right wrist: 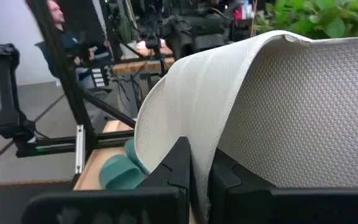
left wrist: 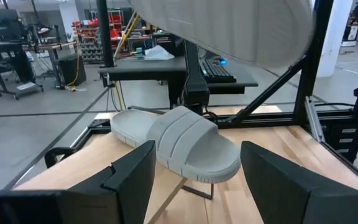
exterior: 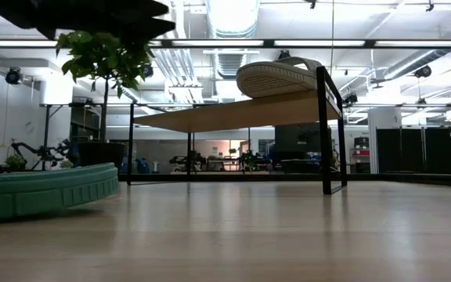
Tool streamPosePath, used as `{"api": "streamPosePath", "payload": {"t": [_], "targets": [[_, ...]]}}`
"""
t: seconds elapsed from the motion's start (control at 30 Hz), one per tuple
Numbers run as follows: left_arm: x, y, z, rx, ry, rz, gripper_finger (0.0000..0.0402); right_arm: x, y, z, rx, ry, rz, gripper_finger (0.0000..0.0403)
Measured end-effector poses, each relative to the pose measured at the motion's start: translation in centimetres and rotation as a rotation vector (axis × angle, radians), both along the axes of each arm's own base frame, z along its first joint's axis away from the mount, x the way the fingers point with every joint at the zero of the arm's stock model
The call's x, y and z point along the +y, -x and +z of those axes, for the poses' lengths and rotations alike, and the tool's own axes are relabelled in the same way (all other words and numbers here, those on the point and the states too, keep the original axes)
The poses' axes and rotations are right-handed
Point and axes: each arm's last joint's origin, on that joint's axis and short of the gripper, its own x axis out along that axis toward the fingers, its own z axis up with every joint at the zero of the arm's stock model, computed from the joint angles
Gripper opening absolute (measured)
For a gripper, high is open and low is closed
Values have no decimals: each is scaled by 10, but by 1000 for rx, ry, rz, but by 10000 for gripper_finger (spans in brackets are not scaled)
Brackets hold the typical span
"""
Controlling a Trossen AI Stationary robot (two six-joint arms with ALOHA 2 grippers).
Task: Pick and place slides into the shelf
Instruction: Put the gray slide on the shelf
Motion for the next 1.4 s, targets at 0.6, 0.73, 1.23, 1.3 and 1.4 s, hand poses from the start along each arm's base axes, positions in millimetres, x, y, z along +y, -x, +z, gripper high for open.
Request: {"api": "streamPosePath", "payload": {"t": [0.6,0.73,1.23,1.3,1.4], "targets": [[-5,22,1,3,26,0,222,-138,-74,22,237,-142,37,9],[-5,22,-5,15,29,1,222,-154,-83,0,376,-274,62,9],[-5,22,-9,28,32,0,222,-166,-97,-28,491,-407,116,9],[-5,22,-9,28,32,0,222,-166,-98,-32,512,-434,102,9],[-5,22,-9,27,32,0,222,-166,-100,-35,529,-463,93,9]]}}
